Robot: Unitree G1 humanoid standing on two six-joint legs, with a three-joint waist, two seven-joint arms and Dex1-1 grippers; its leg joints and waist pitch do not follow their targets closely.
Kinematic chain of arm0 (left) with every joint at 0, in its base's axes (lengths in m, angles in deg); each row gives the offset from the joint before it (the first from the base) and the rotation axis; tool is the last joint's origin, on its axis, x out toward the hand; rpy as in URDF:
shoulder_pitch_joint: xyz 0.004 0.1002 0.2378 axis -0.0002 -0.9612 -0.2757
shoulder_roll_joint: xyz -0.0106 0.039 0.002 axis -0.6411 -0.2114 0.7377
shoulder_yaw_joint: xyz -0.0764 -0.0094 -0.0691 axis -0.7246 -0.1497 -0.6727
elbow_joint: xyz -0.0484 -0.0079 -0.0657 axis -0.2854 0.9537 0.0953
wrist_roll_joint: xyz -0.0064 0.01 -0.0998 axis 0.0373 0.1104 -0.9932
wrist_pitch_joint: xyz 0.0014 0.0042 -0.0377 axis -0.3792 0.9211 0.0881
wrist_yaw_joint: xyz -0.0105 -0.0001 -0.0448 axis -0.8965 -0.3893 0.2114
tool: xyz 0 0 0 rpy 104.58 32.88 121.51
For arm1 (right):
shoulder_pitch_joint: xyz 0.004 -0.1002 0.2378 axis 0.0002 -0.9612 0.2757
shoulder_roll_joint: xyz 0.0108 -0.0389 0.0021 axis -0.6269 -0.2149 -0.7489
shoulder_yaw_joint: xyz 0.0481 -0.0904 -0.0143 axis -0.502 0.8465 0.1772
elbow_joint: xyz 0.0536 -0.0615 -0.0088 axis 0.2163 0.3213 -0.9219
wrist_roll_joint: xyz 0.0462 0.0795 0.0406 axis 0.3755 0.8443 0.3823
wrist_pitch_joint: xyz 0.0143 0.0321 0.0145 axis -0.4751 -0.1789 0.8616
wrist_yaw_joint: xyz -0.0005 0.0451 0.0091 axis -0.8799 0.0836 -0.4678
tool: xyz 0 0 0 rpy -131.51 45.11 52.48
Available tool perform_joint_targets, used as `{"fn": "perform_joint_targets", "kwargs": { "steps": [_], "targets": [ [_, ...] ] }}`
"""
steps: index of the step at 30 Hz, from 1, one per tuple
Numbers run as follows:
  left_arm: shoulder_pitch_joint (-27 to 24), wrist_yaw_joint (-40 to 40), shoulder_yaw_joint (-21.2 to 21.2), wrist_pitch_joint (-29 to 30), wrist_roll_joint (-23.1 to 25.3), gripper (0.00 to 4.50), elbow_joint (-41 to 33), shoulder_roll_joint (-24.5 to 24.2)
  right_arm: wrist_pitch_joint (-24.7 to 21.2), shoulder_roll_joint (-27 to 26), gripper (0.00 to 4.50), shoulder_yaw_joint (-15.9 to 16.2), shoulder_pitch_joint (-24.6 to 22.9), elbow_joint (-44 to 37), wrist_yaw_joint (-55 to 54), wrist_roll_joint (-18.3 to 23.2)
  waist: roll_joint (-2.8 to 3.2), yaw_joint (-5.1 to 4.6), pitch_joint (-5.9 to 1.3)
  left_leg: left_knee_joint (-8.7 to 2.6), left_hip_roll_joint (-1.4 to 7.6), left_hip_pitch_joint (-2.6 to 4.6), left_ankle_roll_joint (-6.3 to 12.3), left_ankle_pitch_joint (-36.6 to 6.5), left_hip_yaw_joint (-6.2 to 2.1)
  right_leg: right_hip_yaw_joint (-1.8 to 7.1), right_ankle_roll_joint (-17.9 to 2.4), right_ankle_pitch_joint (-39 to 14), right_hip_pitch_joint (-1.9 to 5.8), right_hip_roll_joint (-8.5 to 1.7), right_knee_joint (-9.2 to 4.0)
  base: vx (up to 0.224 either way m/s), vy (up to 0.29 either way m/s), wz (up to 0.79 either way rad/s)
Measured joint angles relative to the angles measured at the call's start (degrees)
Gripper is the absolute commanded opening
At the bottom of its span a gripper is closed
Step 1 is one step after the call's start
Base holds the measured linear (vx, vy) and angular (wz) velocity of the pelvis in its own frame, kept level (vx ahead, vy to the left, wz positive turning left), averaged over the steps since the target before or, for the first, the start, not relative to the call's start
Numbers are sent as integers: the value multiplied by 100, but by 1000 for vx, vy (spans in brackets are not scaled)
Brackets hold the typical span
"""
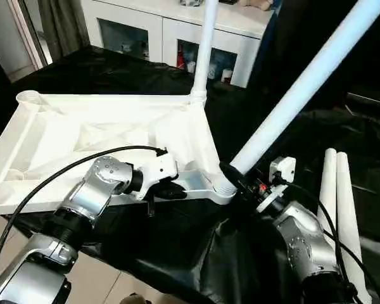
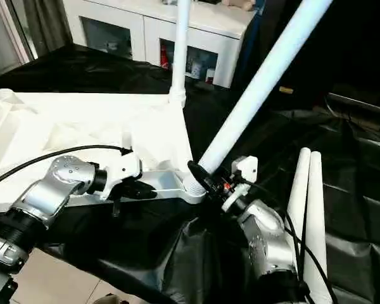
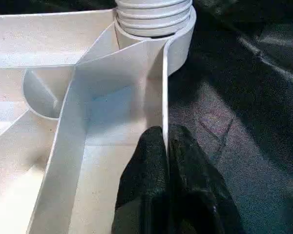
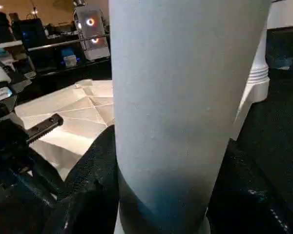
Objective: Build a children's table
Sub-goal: Insert table leg to table base
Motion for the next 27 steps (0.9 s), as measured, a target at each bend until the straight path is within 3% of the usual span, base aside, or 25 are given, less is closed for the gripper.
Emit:
{"fn": "perform_joint_targets", "kwargs": {
  "steps": [6, 9, 19, 27],
  "targets": [
    [-1, -25, 0, -18, 56, 0, 12, 0, 25, 339, 189, 333, 56, -174, 72, -415, -12, -17, -3, 0, 0, 21, 0, 0, 0, 0, 17, -10, 17, 0, 0, 0, 0, 0],
    [-6, -25, 3, -31, 70, 0, -13, -1, -29, 521, 189, 424, 53, -280, 192, -521, -62, -14, -5, -2, 1, 22, 0, 0, 0, 0, 31, -19, 18, 0, 0, 0, 0, 0],
    [-127, -80, -4, 75, 87, 0, -235, -62, -481, 693, 189, 573, 287, -315, 316, -582, -130, -53, -35, -3, 1, 23, 0, 0, 2, 0, 37, -22, 18, 0, -5, 0, 0, 0],
    [-262, -88, -7, 183, 169, 0, -479, -150, -1010, 746, 189, 712, 758, -30, 612, -648, -173, -92, -63, -6, 5, 35, 1, -2, 8, -1, 36, -22, 19, 0, -9, 0, 0, 0]
  ]
}}
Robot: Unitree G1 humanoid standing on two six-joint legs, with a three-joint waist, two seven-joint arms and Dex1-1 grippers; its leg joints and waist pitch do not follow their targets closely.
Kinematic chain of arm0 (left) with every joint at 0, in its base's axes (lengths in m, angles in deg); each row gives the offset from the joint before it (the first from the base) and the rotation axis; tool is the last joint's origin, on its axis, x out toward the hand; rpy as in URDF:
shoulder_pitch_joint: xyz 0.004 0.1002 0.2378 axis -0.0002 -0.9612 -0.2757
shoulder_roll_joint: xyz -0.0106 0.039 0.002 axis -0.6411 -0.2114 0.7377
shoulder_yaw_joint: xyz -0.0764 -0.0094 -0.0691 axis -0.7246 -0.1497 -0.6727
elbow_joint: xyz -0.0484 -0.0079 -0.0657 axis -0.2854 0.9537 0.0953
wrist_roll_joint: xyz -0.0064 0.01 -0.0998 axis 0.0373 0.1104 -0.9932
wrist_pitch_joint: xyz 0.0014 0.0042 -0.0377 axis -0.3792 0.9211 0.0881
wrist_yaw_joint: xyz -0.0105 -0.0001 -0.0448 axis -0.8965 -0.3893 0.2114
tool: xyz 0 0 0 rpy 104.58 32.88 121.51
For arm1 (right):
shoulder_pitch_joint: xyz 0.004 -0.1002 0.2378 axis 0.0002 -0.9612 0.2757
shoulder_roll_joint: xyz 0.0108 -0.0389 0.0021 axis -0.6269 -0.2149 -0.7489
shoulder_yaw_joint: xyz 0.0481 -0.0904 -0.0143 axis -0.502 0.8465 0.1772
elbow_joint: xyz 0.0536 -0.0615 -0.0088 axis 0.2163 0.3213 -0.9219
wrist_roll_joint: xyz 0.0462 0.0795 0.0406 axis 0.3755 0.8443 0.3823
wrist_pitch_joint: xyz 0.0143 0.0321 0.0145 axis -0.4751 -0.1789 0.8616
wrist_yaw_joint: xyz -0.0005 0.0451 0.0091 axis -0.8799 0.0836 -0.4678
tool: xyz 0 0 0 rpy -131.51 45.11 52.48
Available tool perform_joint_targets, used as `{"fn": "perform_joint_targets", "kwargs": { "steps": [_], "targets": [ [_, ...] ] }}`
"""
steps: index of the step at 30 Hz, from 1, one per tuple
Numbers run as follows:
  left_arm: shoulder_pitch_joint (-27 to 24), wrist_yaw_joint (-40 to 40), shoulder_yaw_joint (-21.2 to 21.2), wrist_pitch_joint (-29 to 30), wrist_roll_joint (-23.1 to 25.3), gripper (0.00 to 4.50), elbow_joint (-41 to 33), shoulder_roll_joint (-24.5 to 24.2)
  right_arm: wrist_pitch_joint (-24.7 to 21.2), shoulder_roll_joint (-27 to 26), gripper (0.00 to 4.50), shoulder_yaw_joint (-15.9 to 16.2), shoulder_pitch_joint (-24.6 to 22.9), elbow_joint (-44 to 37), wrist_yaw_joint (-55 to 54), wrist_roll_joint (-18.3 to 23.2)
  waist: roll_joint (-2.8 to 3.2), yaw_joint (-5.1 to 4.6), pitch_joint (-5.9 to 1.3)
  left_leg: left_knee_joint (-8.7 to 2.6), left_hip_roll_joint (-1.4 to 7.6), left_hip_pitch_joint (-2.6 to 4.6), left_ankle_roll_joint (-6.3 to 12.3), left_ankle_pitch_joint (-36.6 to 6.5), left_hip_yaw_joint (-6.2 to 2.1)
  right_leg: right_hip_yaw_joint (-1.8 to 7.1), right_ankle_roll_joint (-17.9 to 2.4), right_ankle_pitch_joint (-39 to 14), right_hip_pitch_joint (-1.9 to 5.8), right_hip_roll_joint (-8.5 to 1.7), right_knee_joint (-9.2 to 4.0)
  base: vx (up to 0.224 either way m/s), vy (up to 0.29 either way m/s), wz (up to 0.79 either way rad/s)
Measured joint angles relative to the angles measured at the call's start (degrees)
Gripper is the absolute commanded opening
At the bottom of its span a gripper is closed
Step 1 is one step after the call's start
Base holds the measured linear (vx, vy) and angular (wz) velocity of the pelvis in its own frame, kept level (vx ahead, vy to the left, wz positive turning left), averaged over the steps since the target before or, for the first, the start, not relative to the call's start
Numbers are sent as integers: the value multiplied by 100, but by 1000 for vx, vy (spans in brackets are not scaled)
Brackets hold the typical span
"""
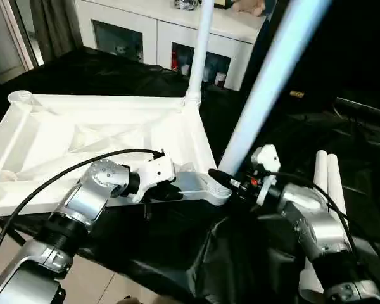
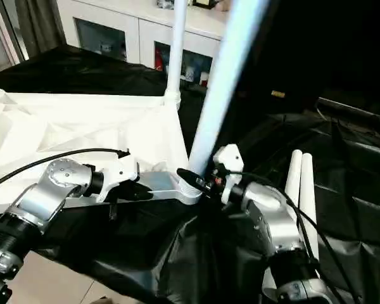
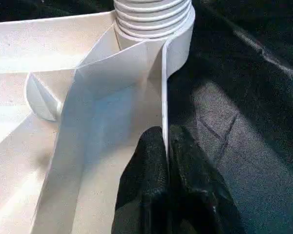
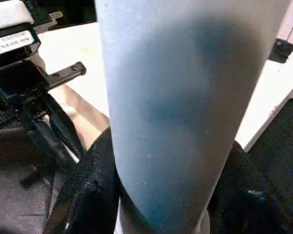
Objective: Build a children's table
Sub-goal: Insert table leg to table base, then rotate leg to tighten
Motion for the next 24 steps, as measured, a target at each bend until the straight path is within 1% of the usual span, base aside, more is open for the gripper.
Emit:
{"fn": "perform_joint_targets", "kwargs": {
  "steps": [2, 5, 12, 20, 22, 24],
  "targets": [
    [0, 42, 13, 27, 0, 0, -21, -18, -161, 51, 189, 19, 115, 63, 127, 18, -3, -4, -2, -6, 0, 4, 0, 0, 1, -1, -1, 0, 1, 0, 0, 0, 0, 0],
    [6, 69, 32, 62, 7, 0, -22, -34, -185, 54, 189, 26, 199, 196, 235, 45, -10, -2, -8, -19, 0, 25, -1, 0, 2, -1, -8, -5, 13, 1, 0, 0, 0, 0],
    [77, 315, 137, 265, 15, 0, -42, -109, -67, 48, 189, 53, 199, 347, 440, 45, -24, -22, -18, -27, 0, 48, -2, -1, 2, -2, -5, -13, 38, 2, -10, 0, 0, 0],
    [229, 372, 174, 234, 9, 0, 172, -64, 102, 49, 189, 47, 124, 378, 425, 33, -15, 12, -22, -27, 0, 61, -3, -1, -1, -5, -4, -13, 50, 2, -12, 0, 0, 0],
    [254, 363, 165, 268, 9, 0, 230, -39, 170, 13, 189, 37, 124, 433, 361, 19, -12, 13, -21, -27, 0, 76, -3, -1, -1, -5, -4, -14, 60, 2, -12, 0, 0, 0],
    [275, 289, 118, 344, 13, 0, 345, 25, 232, -74, 189, 14, 141, 533, 141, -5, -6, 5, -18, -27, 0, 113, -4, -1, -1, -5, 1, -17, 86, 1, -14, 0, 0, 0]
  ]
}}
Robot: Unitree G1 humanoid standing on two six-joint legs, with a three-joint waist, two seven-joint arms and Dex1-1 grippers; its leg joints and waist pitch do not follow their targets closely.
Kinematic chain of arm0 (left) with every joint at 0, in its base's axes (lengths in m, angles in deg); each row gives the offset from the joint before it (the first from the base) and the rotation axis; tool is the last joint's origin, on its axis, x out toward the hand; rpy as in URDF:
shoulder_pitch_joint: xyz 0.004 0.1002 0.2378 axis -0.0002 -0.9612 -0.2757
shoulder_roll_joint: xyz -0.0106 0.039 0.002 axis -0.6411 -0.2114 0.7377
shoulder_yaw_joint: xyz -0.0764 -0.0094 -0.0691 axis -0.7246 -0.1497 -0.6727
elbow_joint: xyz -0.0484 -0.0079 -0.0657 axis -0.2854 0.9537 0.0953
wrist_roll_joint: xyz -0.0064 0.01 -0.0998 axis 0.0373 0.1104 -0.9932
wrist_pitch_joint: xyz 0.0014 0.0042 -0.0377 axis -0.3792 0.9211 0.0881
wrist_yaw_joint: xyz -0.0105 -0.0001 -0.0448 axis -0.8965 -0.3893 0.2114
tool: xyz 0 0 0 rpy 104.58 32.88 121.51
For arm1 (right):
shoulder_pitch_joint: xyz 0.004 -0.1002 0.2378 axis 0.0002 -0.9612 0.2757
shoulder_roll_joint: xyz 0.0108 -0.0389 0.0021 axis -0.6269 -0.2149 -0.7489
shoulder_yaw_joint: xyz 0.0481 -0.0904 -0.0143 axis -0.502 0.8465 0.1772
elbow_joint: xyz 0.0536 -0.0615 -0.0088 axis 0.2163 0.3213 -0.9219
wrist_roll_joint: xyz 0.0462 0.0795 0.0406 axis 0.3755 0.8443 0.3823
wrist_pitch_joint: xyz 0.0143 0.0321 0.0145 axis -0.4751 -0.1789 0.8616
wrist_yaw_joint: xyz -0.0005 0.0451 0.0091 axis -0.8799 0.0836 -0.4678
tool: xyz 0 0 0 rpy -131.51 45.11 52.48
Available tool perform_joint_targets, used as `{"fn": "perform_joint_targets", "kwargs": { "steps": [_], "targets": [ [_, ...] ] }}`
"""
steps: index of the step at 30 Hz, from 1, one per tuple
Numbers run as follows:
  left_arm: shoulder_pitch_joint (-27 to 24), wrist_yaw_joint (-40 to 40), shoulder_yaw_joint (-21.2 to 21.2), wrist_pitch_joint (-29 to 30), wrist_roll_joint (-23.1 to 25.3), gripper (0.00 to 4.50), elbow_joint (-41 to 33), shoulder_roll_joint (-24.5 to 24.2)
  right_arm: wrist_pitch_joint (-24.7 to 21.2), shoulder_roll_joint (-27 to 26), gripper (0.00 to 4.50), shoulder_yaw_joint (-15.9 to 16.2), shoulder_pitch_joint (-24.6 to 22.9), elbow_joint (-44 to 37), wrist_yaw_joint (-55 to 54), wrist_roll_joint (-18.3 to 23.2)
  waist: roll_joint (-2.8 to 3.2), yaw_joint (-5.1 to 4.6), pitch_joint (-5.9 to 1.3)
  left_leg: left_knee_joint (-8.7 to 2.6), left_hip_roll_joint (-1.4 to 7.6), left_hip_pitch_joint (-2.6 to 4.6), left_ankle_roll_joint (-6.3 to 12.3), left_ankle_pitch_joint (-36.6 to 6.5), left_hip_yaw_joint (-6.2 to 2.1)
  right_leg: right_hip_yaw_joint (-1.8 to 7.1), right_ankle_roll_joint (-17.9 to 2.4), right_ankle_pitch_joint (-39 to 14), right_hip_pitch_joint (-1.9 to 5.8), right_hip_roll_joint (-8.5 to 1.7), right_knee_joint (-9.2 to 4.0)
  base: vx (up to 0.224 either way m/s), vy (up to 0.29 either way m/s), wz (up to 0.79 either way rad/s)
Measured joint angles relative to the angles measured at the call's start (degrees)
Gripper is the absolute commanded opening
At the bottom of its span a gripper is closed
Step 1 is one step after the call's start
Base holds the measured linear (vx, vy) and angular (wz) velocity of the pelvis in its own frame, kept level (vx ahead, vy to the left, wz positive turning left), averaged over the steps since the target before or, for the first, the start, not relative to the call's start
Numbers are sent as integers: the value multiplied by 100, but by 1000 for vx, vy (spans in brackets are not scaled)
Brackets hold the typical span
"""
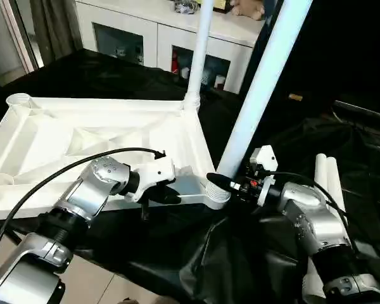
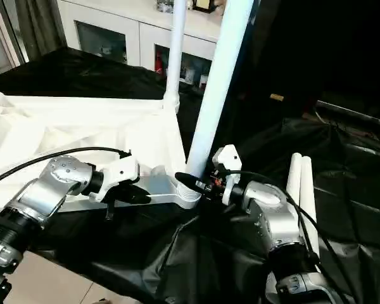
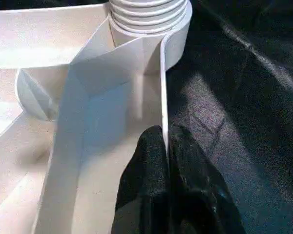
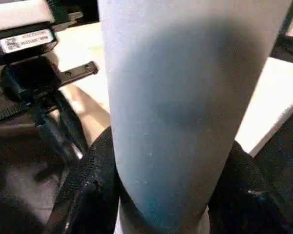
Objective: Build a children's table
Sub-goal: Rotate leg to tighten
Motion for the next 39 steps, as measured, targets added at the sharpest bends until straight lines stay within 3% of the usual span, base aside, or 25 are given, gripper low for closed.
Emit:
{"fn": "perform_joint_targets", "kwargs": {
  "steps": [2, 4, 5, 7, 11, 12, 13, 14, 15, 16, 17, 18, 19, 22, 29, 38, 39],
  "targets": [
    [46, -140, -37, 93, 15, 0, 101, 85, 55, -108, 189, -39, 82, 168, -317, -39, 5, -6, 4, 1, 0, 27, 0, 0, -4, -14, 4, -3, 4, -4, -11, -31, 4, -3],
    [117, -300, -50, 219, 39, 0, 208, 175, 75, -224, 189, -57, 213, 335, -675, -135, 53, -54, 26, 1, 18, 33, 0, -1, -66, -149, 6, -4, 42, -22, -117, -61, 18, -8],
    [150, -410, -66, 301, 44, 0, 257, 240, 80, -298, 189, -80, 275, 425, -933, -167, 94, -110, 43, 0, 36, 32, -1, -1, -129, -255, 5, -4, 115, -29, -209, 0, 0, 0],
    [200, -605, -146, 469, 63, 0, 353, 343, 86, -519, 189, -123, 452, 656, -1476, -251, 132, -168, 63, -4, 40, 24, -2, -2, -202, -351, 5, -4, 171, -33, -289, 0, 0, 0],
    [285, -967, -172, 682, 157, 0, 477, 534, 72, -809, 189, -206, 705, 1016, -2288, -376, 163, -228, 101, -32, 40, 30, -3, -2, -195, -458, 0, -7, 193, -101, -273, -18, -7, 1],
    [339, -1053, -172, 749, 185, 0, 527, 576, 72, -896, 189, -223, 793, 1111, -2537, -407, 164, -200, 111, -87, 42, 24, -5, -1, -162, -456, -50, -101, 183, -111, -168, -72, -28, 5],
    [392, -1125, -159, 800, 225, 0, 576, 625, 72, -946, 189, -251, 855, 1196, -2698, -416, 144, -158, 113, -124, 49, 25, -5, -1, -106, -368, -124, -386, 140, -117, 102, -66, -70, 17],
    [468, -1293, -167, 926, 285, 0, 608, 736, 83, -1023, 189, -341, 951, 1318, -2955, -420, -27, -33, 88, -138, 47, 31, -14, 7, 130, -3, -64, -668, 121, -138, 502, 70, -149, 17],
    [513, -1427, -236, 999, 314, 0, 607, 777, 84, -1111, 189, -379, 1137, 1478, -3204, -432, -162, 36, 57, -17, 28, 47, -33, -10, 165, 74, 24, -615, -8, -152, 553, 70, -149, 17],
    [563, -1547, -265, 1116, 324, 0, 609, 827, 83, -1195, 189, -414, 1314, 1641, -3470, -451, -137, 89, 64, 83, 38, 5, -101, -145, 98, 51, 17, -607, -48, -152, 572, 126, -124, -23],
    [612, -1657, -278, 1312, 325, 0, 609, 919, 78, -1303, 189, -476, 1487, 1849, -3799, -475, -24, 189, 26, 209, 3, -106, -74, -158, -189, -73, 8, -601, -22, -143, 561, 67, -22, -39],
    [646, -1770, -280, 1495, 329, 0, 600, 1033, 81, -1373, 189, -546, 1604, 2009, -4056, -479, 59, 210, -8, 147, 24, -104, -161, 0, -273, -168, -29, -552, -23, -109, 546, 67, -22, -39],
    [651, -1879, -291, 1657, 330, 0, 567, 1125, 87, -1429, 189, -593, 1703, 2150, -4275, -480, 56, 188, -14, 140, 39, -114, -211, 24, -290, -188, -57, -454, -19, -101, 507, 0, 0, 0],
    [651, -2116, -297, 1996, 349, 0, 458, 1296, 91, -1568, 189, -655, 1940, 2487, -4745, -514, 16, 134, -40, 20, 121, -79, -237, 44, -226, -159, -108, -346, 4, -12, 346, 0, 0, 0],
    [651, -2353, -374, 2116, 415, 0, 415, 1417, 188, -1652, 189, -658, 2211, 2828, -5074, -686, -6, 117, -58, -71, 123, -74, -237, 44, -195, -154, -78, -314, 17, -6, 211, 0, 0, 0],
    [651, -2382, -392, 2126, 395, 0, 383, 1371, 444, -1693, 189, -670, 2316, 3078, -4950, -764, -2, 87, -56, -79, 123, -72, -237, 44, -170, -137, -72, -307, 10, -6, 200, 0, 0, 0],
    [651, -2376, -392, 2104, 390, 0, 383, 1361, 483, -1690, 224, -672, 2316, 3090, -4864, -770, -2, 86, -55, -81, 123, -73, -237, 44, -169, -137, -72, -307, 8, -6, 199, 0, 0, 0]
  ]
}}
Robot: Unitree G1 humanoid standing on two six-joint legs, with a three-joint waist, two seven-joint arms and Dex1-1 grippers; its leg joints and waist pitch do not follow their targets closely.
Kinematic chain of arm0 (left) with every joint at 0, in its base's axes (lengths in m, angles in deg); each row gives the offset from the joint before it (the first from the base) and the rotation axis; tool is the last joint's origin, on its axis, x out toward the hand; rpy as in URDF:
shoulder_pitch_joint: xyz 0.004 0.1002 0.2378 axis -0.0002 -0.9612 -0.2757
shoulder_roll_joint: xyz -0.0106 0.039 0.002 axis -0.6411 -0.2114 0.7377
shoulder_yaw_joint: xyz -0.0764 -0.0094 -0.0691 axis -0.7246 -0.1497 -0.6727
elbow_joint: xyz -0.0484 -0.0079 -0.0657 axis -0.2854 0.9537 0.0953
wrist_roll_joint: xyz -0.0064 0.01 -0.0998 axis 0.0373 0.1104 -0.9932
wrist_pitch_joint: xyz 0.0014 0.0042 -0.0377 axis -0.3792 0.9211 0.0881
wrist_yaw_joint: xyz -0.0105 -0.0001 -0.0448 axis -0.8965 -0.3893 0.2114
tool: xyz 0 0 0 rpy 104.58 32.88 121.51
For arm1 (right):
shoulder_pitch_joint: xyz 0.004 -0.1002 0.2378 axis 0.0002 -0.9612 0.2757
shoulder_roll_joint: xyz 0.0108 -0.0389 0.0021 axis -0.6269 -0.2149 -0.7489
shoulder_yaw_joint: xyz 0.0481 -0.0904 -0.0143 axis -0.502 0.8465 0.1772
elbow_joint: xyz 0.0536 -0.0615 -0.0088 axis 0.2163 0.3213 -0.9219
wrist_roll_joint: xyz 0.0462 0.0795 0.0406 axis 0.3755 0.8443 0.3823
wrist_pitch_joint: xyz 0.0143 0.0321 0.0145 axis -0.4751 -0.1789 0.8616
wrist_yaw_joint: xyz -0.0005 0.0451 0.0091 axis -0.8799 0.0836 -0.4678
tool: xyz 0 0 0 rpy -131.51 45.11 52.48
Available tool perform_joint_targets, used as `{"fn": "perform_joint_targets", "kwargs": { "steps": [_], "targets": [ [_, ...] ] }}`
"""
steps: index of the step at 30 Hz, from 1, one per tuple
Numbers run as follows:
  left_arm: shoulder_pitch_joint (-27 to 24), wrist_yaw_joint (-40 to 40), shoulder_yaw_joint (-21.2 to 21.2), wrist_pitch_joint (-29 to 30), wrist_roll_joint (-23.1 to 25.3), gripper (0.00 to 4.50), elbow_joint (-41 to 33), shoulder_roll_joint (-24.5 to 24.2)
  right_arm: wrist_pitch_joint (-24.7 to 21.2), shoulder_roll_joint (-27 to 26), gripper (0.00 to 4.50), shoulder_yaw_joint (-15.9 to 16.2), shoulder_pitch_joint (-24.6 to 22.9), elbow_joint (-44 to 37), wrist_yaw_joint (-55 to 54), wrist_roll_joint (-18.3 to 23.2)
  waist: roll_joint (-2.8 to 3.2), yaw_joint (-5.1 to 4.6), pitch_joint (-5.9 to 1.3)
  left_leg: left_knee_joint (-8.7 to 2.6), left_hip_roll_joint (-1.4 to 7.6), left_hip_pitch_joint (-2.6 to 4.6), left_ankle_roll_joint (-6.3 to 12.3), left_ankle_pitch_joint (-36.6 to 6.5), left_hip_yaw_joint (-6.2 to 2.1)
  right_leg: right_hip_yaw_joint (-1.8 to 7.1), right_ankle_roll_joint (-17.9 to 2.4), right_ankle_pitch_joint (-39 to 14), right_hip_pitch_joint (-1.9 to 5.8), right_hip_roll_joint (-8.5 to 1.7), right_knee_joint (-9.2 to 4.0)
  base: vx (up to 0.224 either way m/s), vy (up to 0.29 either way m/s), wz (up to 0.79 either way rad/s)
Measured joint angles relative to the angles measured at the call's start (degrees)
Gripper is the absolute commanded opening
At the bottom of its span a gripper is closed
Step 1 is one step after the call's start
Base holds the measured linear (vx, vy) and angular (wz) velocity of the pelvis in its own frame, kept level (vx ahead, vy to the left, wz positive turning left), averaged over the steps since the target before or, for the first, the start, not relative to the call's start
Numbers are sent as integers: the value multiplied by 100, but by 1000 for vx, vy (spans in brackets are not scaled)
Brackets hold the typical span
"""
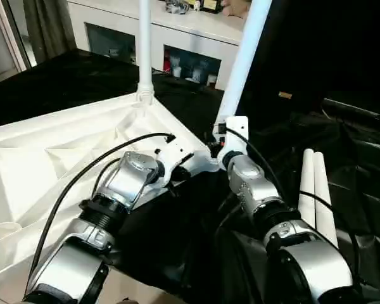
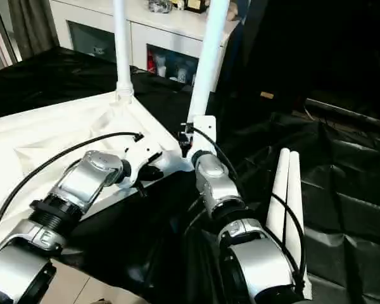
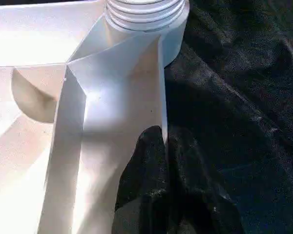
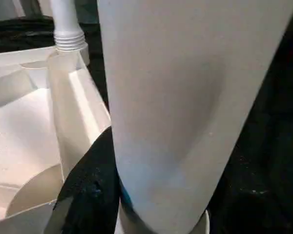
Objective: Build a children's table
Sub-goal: Rotate leg to tighten
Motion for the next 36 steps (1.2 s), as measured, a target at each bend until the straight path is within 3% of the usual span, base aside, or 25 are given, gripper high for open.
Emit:
{"fn": "perform_joint_targets", "kwargs": {
  "steps": [2, 8, 14, 18, 20, 26, 34, 36],
  "targets": [
    [-19, 44, -2, -157, -12, 0, 1, -39, 103, 53, 259, -45, -7, 0, 319, 29, 13, 0, 9, -5, 0, -5, 0, 0, 2, 0, 0, 0, -6, 0, -5, 0, 0, 0],
    [-43, 137, -49, -365, -71, 0, -85, -163, 130, 199, 299, -92, -88, 36, 1014, 147, 47, 15, 55, -46, 6, -19, 9, 6, 21, 0, -22, 12, -28, 2, -8, 0, 0, 0],
    [-115, 449, -72, -602, -129, 0, -258, -371, -157, 502, 361, -97, -514, -919, 2232, 534, 63, 13, 70, -63, 10, -57, 88, 27, 48, 4, -25, 3, -46, 3, -54, 0, 0, 0],
    [-247, 970, -24, -954, -234, 0, -411, -639, -559, 1031, 395, 271, -1105, -2004, 3235, 589, 86, 51, 85, -65, 9, -80, 115, 11, 55, 9, -21, 6, -46, 2, -83, 0, 0, 0],
    [-459, 1558, 24, -1325, -395, 0, -629, -911, -750, 1708, 395, 675, -1574, -2858, 4143, 623, 149, 104, 118, -59, 9, -90, 131, 1, 56, 15, -15, 10, -40, 0, -106, 0, 0, 0],
    [-558, 2159, 240, -1844, -490, 0, -667, -996, -1078, 2405, 395, 974, -2093, -3756, 5136, 626, 260, 153, 127, -32, 20, -103, 145, 12, 89, 37, -8, 13, -32, -11, -97, 0, 0, 0],
    [-806, 2444, 215, -2062, -650, 0, -799, -1166, -1329, 2665, 395, 1136, -2479, -4434, 5286, 554, 274, 84, 125, -28, 33, -93, 115, 19, 90, 37, 10, 25, -27, -7, -81, 0, 0, 0],
    [-824, 2492, 199, -2076, -695, 0, -800, -1205, -1294, 2665, 395, 1158, -2474, -4392, 5352, 521, 231, 86, 122, -30, 37, -93, 119, 29, 95, 33, 10, 25, -28, -7, -76, 0, 0, 0]
  ]
}}
